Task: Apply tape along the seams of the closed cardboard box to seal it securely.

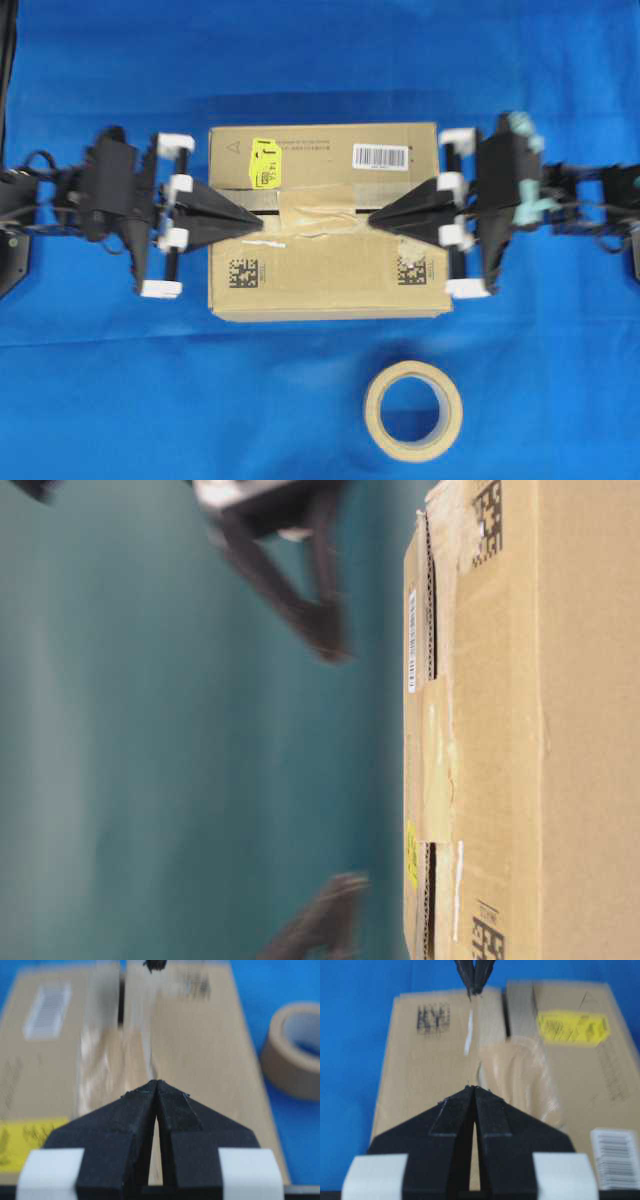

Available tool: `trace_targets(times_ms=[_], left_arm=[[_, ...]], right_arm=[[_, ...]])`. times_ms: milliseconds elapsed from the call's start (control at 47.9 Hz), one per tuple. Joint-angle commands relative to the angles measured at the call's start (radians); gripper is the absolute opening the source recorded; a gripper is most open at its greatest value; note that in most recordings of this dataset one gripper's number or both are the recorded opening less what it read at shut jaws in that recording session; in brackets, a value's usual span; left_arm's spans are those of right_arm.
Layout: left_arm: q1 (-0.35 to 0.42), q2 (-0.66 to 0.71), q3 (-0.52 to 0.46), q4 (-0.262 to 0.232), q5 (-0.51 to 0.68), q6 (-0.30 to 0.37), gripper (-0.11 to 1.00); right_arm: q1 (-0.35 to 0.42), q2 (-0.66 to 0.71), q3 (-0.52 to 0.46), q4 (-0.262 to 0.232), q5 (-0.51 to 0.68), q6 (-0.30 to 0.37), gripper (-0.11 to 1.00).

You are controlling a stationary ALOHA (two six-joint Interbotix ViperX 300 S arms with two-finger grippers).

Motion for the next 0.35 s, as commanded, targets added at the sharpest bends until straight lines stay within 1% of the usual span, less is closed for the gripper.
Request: trace_targets(times_ms=[0, 83, 188, 334], left_arm=[[0.005, -0.101, -0.008, 0.002, 0.029, 0.017, 0.0], [0.011, -0.181, 0.015, 0.002, 0.066, 0.023, 0.0], [0.028, -0.285, 0.067, 0.002, 0.11, 0.02, 0.0], [0.032, -0.434, 0.124, 0.002, 0.215, 0.018, 0.0]], right_arm=[[-0.006, -0.106, 0.005, -0.003, 0.044, -0.02, -0.02], [-0.008, -0.181, 0.034, -0.003, 0.077, -0.031, -0.02], [-0.008, -0.273, 0.081, -0.003, 0.112, -0.032, -0.02], [-0.008, -0.417, 0.153, -0.003, 0.215, -0.034, -0.02]])
